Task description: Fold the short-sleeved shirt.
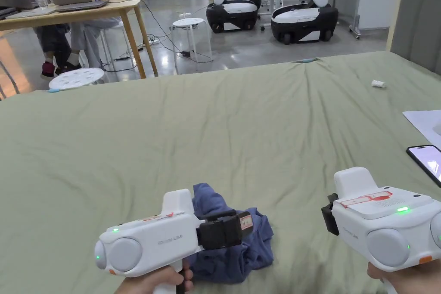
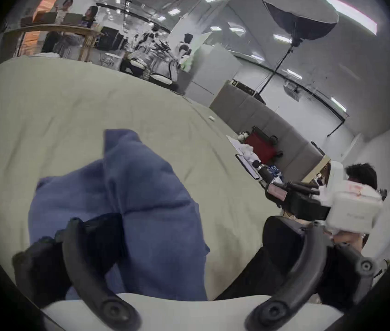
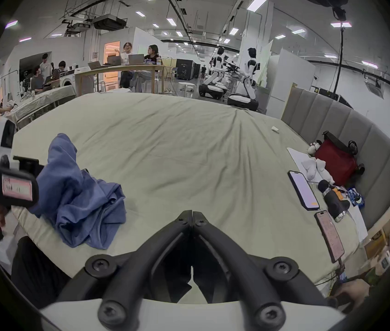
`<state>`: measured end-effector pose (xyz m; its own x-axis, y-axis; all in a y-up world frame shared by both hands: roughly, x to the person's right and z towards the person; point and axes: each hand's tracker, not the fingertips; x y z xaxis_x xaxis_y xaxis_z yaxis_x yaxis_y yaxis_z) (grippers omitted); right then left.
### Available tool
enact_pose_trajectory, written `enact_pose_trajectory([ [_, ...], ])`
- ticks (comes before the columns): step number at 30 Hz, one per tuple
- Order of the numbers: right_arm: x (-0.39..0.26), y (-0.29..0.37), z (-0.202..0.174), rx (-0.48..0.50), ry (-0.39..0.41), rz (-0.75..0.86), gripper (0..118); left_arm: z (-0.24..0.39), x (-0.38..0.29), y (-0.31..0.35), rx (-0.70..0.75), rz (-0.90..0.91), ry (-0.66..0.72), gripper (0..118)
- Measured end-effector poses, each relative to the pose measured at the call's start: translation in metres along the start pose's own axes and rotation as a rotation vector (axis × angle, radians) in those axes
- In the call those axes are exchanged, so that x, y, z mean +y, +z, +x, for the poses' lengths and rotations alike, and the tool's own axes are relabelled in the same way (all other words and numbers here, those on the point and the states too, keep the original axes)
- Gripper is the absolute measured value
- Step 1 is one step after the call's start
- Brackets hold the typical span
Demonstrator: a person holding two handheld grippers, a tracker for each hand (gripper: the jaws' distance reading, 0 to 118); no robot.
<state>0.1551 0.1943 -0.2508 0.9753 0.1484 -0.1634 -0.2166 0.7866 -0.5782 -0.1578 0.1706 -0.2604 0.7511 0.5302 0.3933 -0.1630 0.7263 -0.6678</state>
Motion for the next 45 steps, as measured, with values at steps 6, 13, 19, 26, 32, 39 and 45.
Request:
enact_pose_trajectory([
  [6,-0.001,-0.003,-0.004,0.004,0.009,-0.005,0,-0.027,0.029,0.073,-0.003,0.193,0.074,64],
  [13,0.003,-0.011,-0.018,0.019,0.016,-0.004,0,-0.061,0.019,0.069,0.201,0.147,0.061,0],
  [19,0.004,-0.013,-0.027,0.037,0.038,-0.006,0,-0.05,0.004,0.027,0.161,0.053,0.062,0],
  [26,0.0,-0.006,-0.019,0.032,0.027,-0.01,0,-0.019,0.0,-0.021,0.084,0.003,0.057,0],
  [32,-0.008,-0.005,-0.002,0.001,0.009,-0.027,0,-0.003,-0.011,-0.06,0.042,-0.064,0.051,0],
  [39,-0.011,-0.005,0.004,-0.017,-0.003,-0.041,0,-0.007,-0.012,-0.059,0.033,-0.078,0.082,0],
  [45,0.01,-0.008,-0.039,0.134,0.023,-0.009,0,-0.004,0.006,-0.02,0.032,0.013,0.057,0],
])
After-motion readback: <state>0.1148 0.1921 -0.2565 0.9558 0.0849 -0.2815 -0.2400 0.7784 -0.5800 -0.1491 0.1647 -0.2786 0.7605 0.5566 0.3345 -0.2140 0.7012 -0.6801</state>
